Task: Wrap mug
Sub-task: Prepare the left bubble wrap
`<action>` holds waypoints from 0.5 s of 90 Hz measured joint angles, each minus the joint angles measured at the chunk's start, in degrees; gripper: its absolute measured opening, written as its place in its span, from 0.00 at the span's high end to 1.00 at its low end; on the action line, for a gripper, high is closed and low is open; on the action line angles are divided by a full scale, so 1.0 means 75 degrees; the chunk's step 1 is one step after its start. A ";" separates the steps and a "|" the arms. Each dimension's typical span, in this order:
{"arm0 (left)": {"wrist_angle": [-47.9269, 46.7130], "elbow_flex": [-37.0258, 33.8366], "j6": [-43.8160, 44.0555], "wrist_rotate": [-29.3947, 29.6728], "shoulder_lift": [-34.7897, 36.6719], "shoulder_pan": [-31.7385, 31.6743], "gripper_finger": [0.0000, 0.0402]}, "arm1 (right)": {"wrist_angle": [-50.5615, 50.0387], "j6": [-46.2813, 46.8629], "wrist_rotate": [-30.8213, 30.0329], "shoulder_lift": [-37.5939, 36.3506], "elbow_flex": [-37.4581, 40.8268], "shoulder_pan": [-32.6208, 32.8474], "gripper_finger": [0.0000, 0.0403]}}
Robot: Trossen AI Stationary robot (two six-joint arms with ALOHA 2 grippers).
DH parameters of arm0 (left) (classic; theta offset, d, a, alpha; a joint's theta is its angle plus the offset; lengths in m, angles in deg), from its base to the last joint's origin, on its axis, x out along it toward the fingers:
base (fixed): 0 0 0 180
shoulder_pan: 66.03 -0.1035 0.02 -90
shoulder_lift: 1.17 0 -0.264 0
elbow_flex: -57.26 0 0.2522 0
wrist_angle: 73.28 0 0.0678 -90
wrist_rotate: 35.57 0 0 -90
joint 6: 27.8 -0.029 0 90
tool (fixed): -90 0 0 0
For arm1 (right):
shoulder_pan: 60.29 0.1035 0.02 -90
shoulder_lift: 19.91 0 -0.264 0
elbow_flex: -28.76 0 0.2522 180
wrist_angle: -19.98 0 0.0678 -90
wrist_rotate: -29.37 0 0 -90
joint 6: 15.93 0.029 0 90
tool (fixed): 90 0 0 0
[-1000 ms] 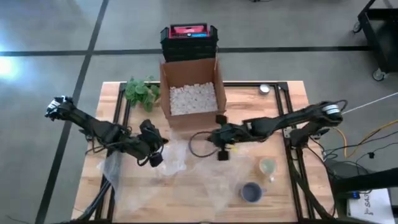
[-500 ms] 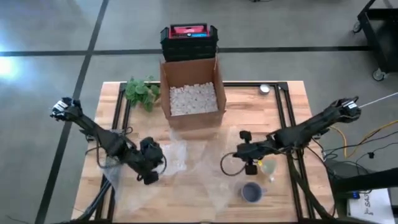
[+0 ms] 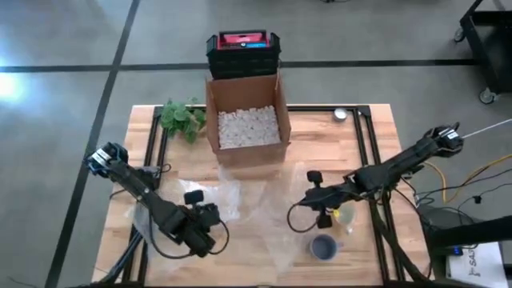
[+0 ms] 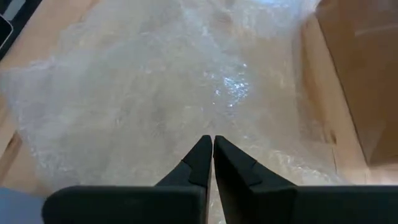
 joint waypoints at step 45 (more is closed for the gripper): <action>0.1891 -0.1771 0.0696 0.1935 0.0084 0.0021 0.32 | 0.0121 0.0046 -0.0639 0.0000 0.0104 0.0009 0.99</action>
